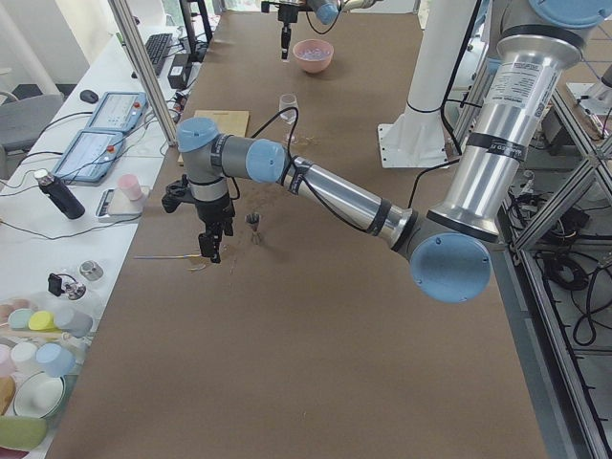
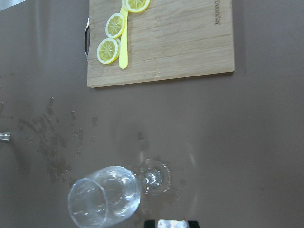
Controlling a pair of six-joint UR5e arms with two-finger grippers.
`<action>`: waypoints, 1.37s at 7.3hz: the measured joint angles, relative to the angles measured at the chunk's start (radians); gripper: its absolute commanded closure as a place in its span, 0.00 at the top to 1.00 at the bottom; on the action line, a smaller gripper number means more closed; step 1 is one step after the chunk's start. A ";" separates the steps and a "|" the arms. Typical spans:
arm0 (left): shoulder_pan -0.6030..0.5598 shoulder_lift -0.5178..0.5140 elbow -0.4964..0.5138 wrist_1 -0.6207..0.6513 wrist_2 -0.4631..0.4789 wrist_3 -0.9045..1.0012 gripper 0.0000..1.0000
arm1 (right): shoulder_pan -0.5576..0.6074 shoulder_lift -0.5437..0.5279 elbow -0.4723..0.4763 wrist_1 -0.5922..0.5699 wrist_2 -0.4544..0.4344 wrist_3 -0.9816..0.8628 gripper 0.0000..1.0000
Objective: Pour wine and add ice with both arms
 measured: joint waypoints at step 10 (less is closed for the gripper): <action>-0.008 0.017 0.033 -0.029 -0.069 0.009 0.98 | -0.221 0.151 -0.063 0.007 -0.328 0.155 0.24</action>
